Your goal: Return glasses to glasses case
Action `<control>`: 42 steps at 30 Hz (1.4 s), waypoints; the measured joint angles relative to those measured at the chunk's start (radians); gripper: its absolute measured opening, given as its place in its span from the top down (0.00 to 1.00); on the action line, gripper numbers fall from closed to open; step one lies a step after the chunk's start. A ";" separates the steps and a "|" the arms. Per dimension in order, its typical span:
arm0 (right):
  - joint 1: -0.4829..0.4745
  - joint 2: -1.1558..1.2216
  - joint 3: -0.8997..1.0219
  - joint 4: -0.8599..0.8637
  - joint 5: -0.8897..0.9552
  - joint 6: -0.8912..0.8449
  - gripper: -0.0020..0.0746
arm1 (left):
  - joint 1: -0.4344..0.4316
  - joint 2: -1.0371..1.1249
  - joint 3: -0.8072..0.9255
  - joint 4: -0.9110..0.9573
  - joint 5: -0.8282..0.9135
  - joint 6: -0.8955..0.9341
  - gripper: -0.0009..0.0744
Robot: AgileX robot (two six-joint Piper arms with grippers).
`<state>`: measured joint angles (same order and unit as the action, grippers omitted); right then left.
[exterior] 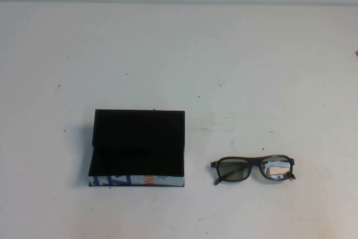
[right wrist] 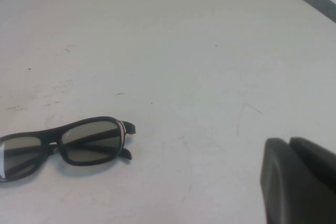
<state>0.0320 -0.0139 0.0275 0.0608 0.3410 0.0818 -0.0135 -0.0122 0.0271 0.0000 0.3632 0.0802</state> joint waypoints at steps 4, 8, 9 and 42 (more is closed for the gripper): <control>0.000 0.000 0.000 0.002 -0.004 0.000 0.99 | 0.000 0.000 0.000 0.000 0.000 0.000 0.99; 0.000 0.000 0.000 0.034 -0.024 0.000 0.99 | 0.000 0.000 0.000 0.000 0.000 0.000 0.99; 0.000 0.000 0.000 0.050 -0.032 0.000 0.99 | 0.000 0.000 0.000 0.000 0.000 0.000 0.99; 0.000 0.640 -0.588 0.475 0.640 -0.429 0.99 | 0.000 0.000 0.000 0.000 0.000 0.000 0.99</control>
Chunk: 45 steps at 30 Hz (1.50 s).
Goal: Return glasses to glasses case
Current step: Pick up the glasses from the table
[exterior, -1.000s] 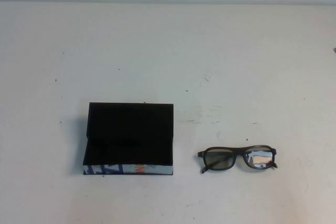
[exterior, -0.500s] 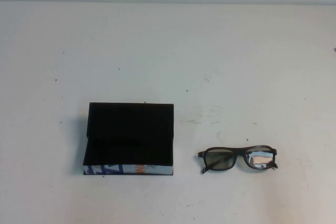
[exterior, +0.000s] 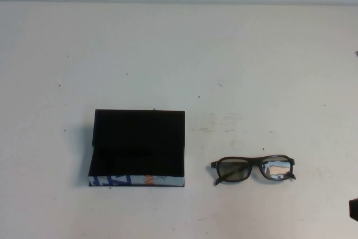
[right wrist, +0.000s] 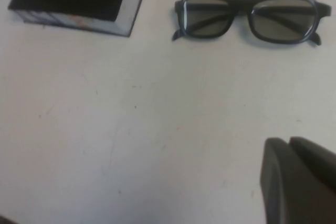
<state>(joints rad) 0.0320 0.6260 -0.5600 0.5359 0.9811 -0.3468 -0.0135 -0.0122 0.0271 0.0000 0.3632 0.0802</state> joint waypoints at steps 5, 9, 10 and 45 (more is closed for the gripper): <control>0.073 0.184 -0.074 -0.006 0.018 -0.173 0.99 | 0.000 0.000 0.000 0.000 0.000 0.000 0.99; 0.236 0.332 -0.132 -0.064 -0.001 -0.286 0.99 | 0.000 0.000 0.000 0.000 0.000 0.000 0.99; 0.275 0.372 -0.153 -0.093 -0.006 -0.299 0.99 | 0.000 0.000 0.000 0.000 0.000 0.000 0.99; 0.437 1.207 -0.723 -0.456 -0.025 -0.854 0.51 | 0.000 0.000 0.000 0.000 0.000 0.000 0.99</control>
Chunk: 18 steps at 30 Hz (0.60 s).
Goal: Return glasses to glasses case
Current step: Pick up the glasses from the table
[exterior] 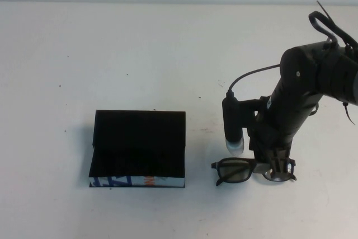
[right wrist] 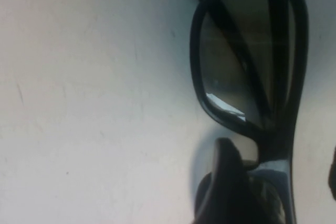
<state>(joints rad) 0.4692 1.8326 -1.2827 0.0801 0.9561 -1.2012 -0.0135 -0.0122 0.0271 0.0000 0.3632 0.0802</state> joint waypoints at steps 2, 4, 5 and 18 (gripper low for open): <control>0.000 0.014 -0.004 -0.005 0.005 -0.002 0.51 | 0.000 0.000 0.000 0.000 0.000 0.000 0.99; 0.000 0.024 -0.005 -0.009 0.005 -0.011 0.51 | 0.000 0.000 0.000 0.000 0.000 0.000 0.99; 0.000 0.029 -0.005 -0.009 0.005 -0.011 0.51 | 0.000 0.000 0.000 0.000 0.000 0.000 0.99; 0.000 0.057 -0.005 -0.016 -0.005 -0.017 0.51 | 0.000 0.000 0.000 0.000 0.000 0.000 0.99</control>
<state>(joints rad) 0.4692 1.8897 -1.2879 0.0638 0.9508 -1.2186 -0.0135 -0.0122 0.0271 0.0000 0.3632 0.0802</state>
